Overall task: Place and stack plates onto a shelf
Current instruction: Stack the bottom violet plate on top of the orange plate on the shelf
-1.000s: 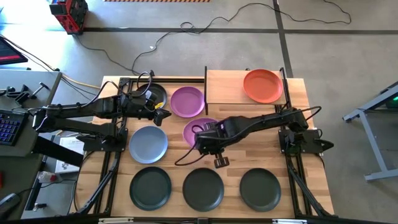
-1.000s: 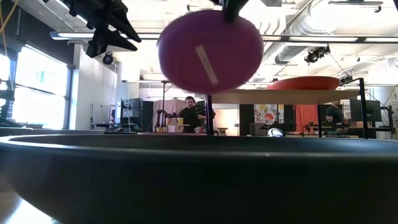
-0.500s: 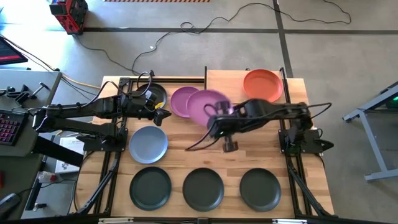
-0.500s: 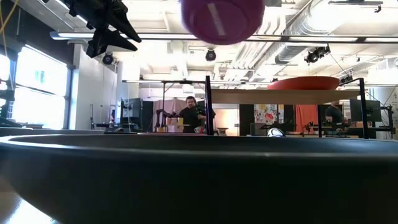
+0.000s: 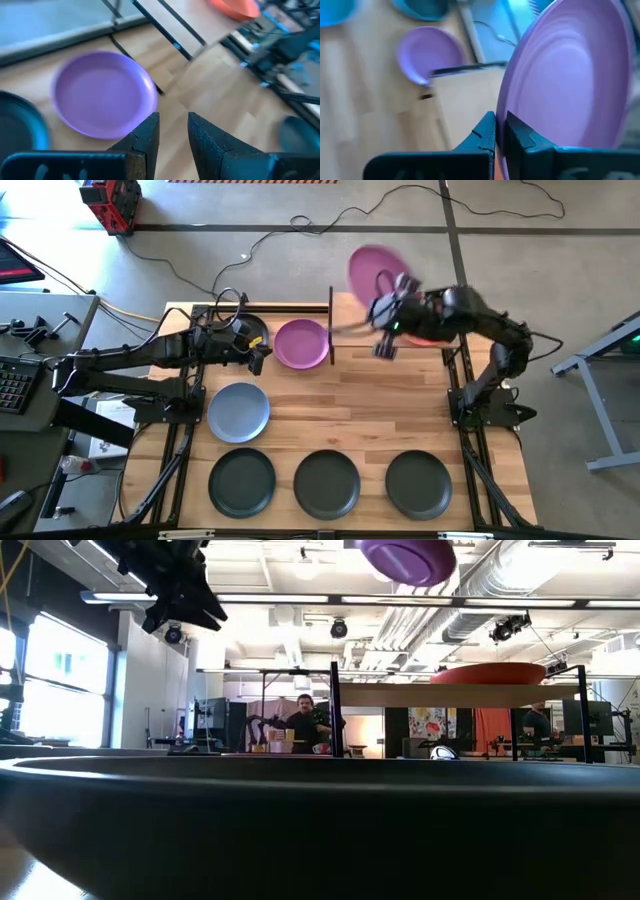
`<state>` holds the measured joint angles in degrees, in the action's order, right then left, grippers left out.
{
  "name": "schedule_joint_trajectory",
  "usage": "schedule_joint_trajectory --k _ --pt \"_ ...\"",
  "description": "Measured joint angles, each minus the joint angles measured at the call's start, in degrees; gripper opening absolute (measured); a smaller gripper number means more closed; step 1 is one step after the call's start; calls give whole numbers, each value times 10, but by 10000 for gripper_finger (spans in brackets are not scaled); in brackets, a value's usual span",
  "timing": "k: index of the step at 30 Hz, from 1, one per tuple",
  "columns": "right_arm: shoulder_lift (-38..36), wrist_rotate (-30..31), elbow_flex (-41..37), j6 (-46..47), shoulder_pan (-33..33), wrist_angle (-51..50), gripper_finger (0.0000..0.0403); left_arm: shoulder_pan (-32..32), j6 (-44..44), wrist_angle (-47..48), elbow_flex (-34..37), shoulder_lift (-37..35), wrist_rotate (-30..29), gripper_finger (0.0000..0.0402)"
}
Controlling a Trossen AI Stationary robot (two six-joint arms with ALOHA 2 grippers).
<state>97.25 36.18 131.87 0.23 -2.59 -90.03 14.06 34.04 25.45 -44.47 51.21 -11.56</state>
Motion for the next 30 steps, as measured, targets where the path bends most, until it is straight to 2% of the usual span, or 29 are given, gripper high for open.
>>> schedule_joint_trajectory --k 7,12,17,25,30 --pt "-11 12 0 39 -105 0 0 20 -76 0 0 0 -65 90" --pt "-4 0 -10 73 -165 2 0 35 -143 -1 0 0 -86 90" --pt "-10 -27 -87 143 -204 -1 0 58 -200 -1 0 0 -88 90" --pt "-10 -68 -224 224 -225 1 0 99 -258 0 0 0 -88 90" --pt "-10 -87 -286 244 -225 3 0 125 -288 0 0 0 -88 90"
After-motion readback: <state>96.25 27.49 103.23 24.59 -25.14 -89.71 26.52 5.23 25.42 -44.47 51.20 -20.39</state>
